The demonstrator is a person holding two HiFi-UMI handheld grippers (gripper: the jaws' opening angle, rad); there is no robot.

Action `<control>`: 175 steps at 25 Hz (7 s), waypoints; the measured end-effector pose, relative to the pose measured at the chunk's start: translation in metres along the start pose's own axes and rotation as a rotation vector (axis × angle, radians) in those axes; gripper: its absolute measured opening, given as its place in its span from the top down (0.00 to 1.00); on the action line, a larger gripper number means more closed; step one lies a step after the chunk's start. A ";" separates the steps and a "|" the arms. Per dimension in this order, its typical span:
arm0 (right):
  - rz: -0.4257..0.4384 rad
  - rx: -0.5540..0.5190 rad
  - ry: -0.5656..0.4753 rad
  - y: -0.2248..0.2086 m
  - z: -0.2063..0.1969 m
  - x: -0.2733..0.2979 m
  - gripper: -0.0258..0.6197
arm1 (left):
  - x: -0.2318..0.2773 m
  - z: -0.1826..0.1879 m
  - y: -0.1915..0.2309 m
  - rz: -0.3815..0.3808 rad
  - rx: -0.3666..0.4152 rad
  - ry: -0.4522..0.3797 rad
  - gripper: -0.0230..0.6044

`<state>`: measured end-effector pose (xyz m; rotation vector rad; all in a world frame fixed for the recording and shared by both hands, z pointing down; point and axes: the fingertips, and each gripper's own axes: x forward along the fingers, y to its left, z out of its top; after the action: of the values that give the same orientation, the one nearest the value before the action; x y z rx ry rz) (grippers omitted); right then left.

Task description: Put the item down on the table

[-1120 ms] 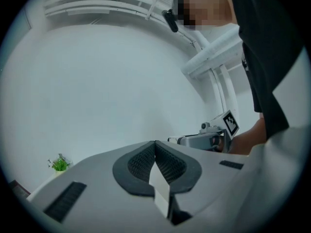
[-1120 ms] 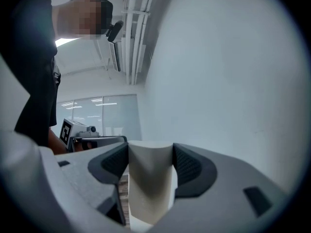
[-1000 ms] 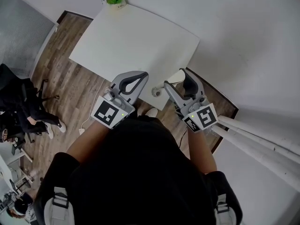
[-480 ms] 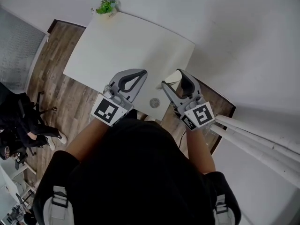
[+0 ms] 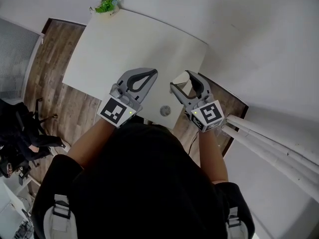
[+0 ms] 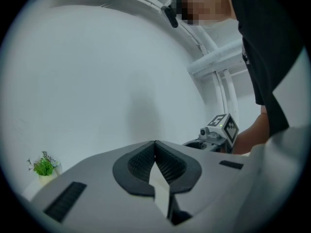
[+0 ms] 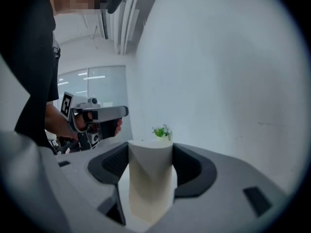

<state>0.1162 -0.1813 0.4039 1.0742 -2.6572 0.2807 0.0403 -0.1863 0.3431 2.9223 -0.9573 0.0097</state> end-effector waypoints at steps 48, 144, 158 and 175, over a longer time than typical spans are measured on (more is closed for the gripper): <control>0.147 -0.039 0.559 -0.020 -0.163 0.125 0.53 | 0.014 -0.095 0.077 0.003 -0.056 0.088 0.97; -0.024 -0.058 -0.196 0.051 0.054 0.022 0.96 | -0.018 -0.011 0.021 -0.027 0.012 -0.004 0.97; -0.044 -0.066 -0.266 0.057 0.076 -0.013 0.96 | -0.027 0.019 -0.010 -0.031 0.033 -0.034 0.97; -0.082 -0.047 -0.230 0.056 0.072 -0.015 0.96 | -0.026 0.018 -0.019 -0.032 0.042 -0.028 0.97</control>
<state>0.0754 -0.1513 0.3267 1.2655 -2.7922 0.0819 0.0304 -0.1564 0.3229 2.9840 -0.9248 -0.0126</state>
